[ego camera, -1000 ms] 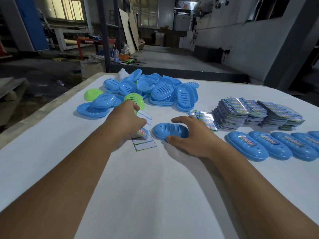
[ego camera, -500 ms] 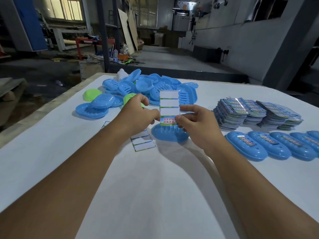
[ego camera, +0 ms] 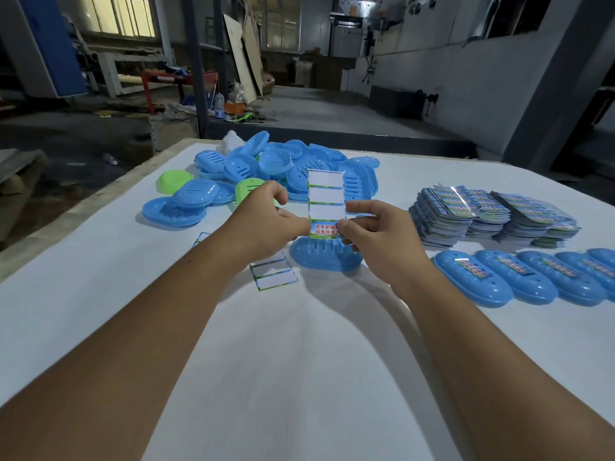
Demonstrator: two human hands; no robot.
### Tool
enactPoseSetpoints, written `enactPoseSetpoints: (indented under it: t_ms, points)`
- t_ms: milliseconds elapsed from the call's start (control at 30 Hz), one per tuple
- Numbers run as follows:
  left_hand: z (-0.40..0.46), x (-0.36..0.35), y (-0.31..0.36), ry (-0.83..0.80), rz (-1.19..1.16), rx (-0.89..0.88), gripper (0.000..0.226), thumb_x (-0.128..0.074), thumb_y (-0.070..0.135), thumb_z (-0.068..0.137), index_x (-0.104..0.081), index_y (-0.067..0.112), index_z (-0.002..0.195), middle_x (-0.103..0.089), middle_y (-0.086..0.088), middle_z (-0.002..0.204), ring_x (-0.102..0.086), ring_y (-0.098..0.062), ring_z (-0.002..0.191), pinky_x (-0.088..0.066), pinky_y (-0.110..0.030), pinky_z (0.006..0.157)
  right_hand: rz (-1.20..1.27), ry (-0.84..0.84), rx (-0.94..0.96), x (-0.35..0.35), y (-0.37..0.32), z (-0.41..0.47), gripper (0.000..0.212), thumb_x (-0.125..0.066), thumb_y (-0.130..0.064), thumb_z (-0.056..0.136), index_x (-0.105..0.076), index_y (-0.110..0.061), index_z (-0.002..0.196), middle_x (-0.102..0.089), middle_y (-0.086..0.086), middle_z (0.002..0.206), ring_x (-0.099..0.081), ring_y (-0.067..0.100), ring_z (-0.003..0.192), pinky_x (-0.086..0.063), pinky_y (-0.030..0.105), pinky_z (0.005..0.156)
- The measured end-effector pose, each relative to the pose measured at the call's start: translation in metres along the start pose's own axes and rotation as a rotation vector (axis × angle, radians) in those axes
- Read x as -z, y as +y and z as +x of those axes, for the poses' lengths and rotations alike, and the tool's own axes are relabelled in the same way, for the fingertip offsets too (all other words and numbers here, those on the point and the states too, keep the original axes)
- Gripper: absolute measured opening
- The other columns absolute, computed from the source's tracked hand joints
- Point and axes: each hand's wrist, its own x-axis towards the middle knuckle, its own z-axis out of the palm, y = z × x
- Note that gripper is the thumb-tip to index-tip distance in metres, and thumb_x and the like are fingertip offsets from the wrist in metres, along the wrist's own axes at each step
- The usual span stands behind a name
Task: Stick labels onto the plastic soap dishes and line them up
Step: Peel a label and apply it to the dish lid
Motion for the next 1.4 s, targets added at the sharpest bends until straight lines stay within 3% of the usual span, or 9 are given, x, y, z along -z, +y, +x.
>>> enactPoseSetpoints:
  t_ms: [100, 200, 333, 433, 567, 767, 933, 1233, 1400]
  points:
    - [-0.001, 0.000, 0.001, -0.017, 0.008, -0.005, 0.043, -0.077, 0.020, 0.078, -0.035, 0.028, 0.082, -0.075, 0.013, 0.072, -0.056, -0.012, 0.066, -0.043, -0.028, 0.058, -0.012, 0.004, 0.001, 0.000, 0.000, 0.001, 0.022, -0.075, -0.021, 0.091, -0.064, -0.030, 0.108, -0.077, -0.013, 0.076, -0.071, 0.001, 0.067, -0.051, 0.011, 0.058]
    - [-0.001, 0.001, 0.000, -0.033, -0.008, -0.004, 0.043, -0.076, 0.017, 0.080, -0.035, 0.027, 0.083, -0.076, 0.010, 0.077, -0.057, -0.013, 0.067, -0.039, -0.028, 0.054, -0.020, 0.007, 0.000, 0.000, 0.000, 0.000, 0.022, -0.076, -0.023, 0.091, -0.064, -0.031, 0.108, -0.077, -0.013, 0.076, -0.072, 0.001, 0.068, -0.053, 0.015, 0.060]
    - [-0.002, 0.001, -0.001, -0.071, -0.036, -0.025, 0.044, -0.077, 0.012, 0.083, -0.035, 0.025, 0.084, -0.077, 0.009, 0.078, -0.048, 0.000, 0.043, -0.036, -0.015, 0.039, -0.157, 0.103, 0.043, 0.001, 0.004, 0.000, 0.013, -0.080, -0.029, 0.084, -0.068, -0.026, 0.091, -0.075, -0.007, 0.078, -0.071, 0.008, 0.071, -0.055, 0.029, 0.067]
    - [-0.002, -0.001, -0.001, -0.082, -0.030, -0.044, 0.044, -0.075, 0.011, 0.086, -0.034, 0.024, 0.085, -0.077, 0.006, 0.079, -0.042, -0.002, 0.040, -0.036, -0.014, 0.039, -0.256, 0.069, 0.108, -0.002, 0.005, -0.003, 0.016, -0.079, -0.032, 0.081, -0.071, -0.024, 0.071, -0.069, -0.011, 0.065, -0.056, 0.001, 0.055, -0.042, 0.018, 0.054]
    - [-0.005, -0.006, -0.001, -0.071, -0.012, -0.097, 0.044, -0.074, 0.012, 0.087, -0.031, 0.025, 0.084, -0.076, 0.012, 0.077, -0.050, -0.014, 0.060, -0.040, -0.014, 0.045, -0.279, 0.005, 0.126, -0.007, 0.003, -0.008, 0.025, -0.079, -0.037, 0.082, -0.070, -0.026, 0.061, -0.058, -0.016, 0.049, -0.044, 0.000, 0.044, -0.034, 0.013, 0.046]
    - [-0.007, -0.014, 0.000, -0.032, 0.036, -0.155, 0.044, -0.072, 0.009, 0.085, -0.031, 0.026, 0.080, -0.076, 0.007, 0.077, -0.058, -0.016, 0.064, -0.048, -0.030, 0.063, -0.346, -0.003, 0.135, -0.008, -0.001, -0.011, 0.023, -0.073, -0.035, 0.081, -0.074, -0.026, 0.061, -0.054, -0.010, 0.044, -0.038, 0.004, 0.042, -0.030, 0.014, 0.043]
    - [-0.009, -0.020, 0.002, 0.003, 0.106, -0.204, 0.042, -0.070, 0.010, 0.084, -0.032, 0.025, 0.078, -0.075, 0.002, 0.077, -0.060, -0.014, 0.063, -0.050, -0.030, 0.067, -0.420, 0.005, 0.135, -0.011, -0.004, -0.015, 0.034, -0.059, -0.038, 0.073, -0.072, -0.006, 0.075, -0.064, 0.016, 0.067, -0.037, 0.006, 0.053, -0.036, 0.027, 0.052]
    - [-0.012, -0.021, 0.004, 0.044, 0.152, -0.229, 0.039, -0.069, 0.009, 0.083, -0.034, 0.023, 0.076, -0.075, -0.003, 0.078, -0.067, -0.025, 0.074, -0.054, -0.036, 0.071, -0.406, -0.002, 0.143, -0.011, -0.003, -0.014, 0.035, -0.055, -0.032, 0.070, -0.069, 0.000, 0.076, -0.064, 0.022, 0.071, -0.040, 0.010, 0.055, -0.038, 0.029, 0.054]
    - [-0.012, -0.022, 0.004, 0.058, 0.153, -0.226, 0.038, -0.068, 0.008, 0.080, -0.035, 0.023, 0.074, -0.074, -0.007, 0.078, -0.066, -0.031, 0.077, -0.056, -0.041, 0.074, -0.378, -0.009, 0.132, -0.010, -0.004, -0.014, 0.022, -0.061, -0.024, 0.077, -0.073, -0.007, 0.068, -0.069, 0.011, 0.063, -0.054, 0.013, 0.054, -0.055, 0.041, 0.056]
